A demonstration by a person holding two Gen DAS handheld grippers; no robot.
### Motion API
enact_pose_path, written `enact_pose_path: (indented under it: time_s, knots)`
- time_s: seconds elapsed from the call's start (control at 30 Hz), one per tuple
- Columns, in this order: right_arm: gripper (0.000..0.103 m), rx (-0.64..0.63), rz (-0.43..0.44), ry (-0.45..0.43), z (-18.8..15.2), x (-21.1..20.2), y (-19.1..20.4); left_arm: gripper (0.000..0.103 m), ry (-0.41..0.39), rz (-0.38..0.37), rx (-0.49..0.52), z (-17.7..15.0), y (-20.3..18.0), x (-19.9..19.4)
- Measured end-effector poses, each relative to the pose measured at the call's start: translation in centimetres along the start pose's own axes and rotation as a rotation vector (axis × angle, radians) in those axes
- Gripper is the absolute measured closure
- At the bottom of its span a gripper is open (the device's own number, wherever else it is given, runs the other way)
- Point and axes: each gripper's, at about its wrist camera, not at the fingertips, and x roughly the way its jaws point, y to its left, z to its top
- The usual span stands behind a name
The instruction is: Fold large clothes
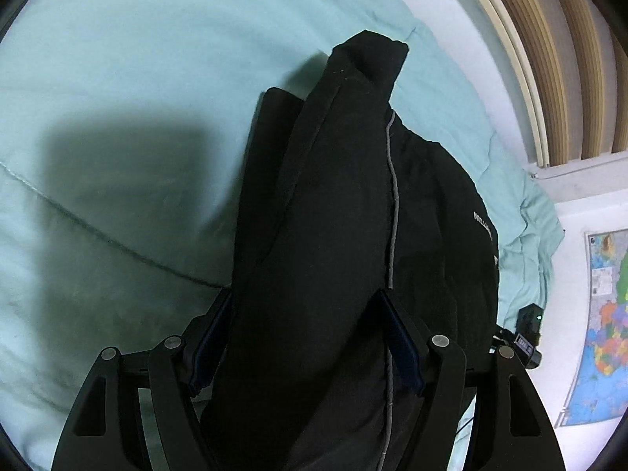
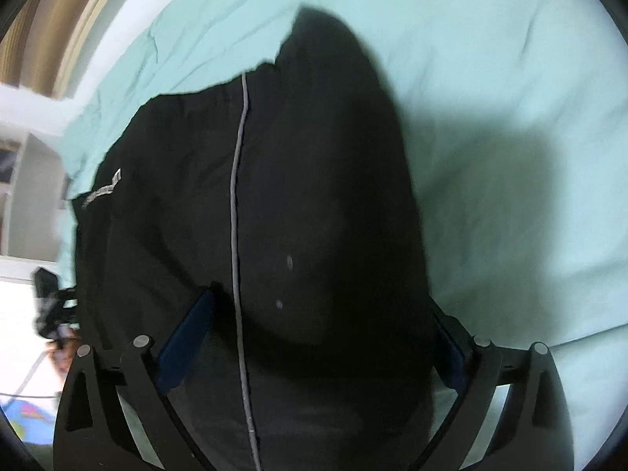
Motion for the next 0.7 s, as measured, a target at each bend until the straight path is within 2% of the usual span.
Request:
enact_pose_path:
  time_s: [0.17,0.3,0.37,0.4,0.43,0.47,0.5,0.53,0.63,0.7]
  knots:
    - [0.001,-0.004,0.065,0.023,0.0,1.3,-0.2,0.028,0.03,-0.018,-0.015,0.5,-0.4,1.7]
    - [0.001,0.06,0.12,0.018,1.0,2.1,-0.4,0.027,0.043,-0.053,-0.11,0.9,0.5,2.9]
    - [0.008,0.044,0.12,0.003,0.8,1.6,0.1,0.027,0.031,-0.043,-0.117,0.7,0.3,2.8]
    - [0.016,0.03,0.118,-0.009,0.5,1.0,0.2,0.031,0.014,-0.022,-0.1,0.4,-0.1,2.5]
    - [0.031,0.013,0.121,-0.024,0.1,0.3,0.5,0.041,0.0,-0.003,-0.078,0.1,-0.7,2.3]
    - [0.038,0.001,0.124,-0.034,-0.2,-0.4,0.8,0.046,-0.023,0.021,-0.043,-0.3,-1.5,1.8]
    - [0.051,-0.013,0.122,-0.046,-0.7,-1.2,1.2,0.058,-0.046,0.029,-0.017,-0.8,-2.3,1.2]
    - [0.058,-0.029,0.113,-0.061,-1.1,-2.0,1.8,0.067,-0.061,0.029,-0.007,-1.0,-2.9,0.8]
    - [0.066,-0.105,0.025,-0.136,-2.6,-5.0,4.8,0.076,-0.129,-0.028,0.001,-2.2,-4.6,-1.4]
    - [0.069,-0.157,-0.008,-0.191,-3.9,-7.0,7.4,0.079,-0.174,-0.088,0.018,-3.3,-6.0,-3.4]
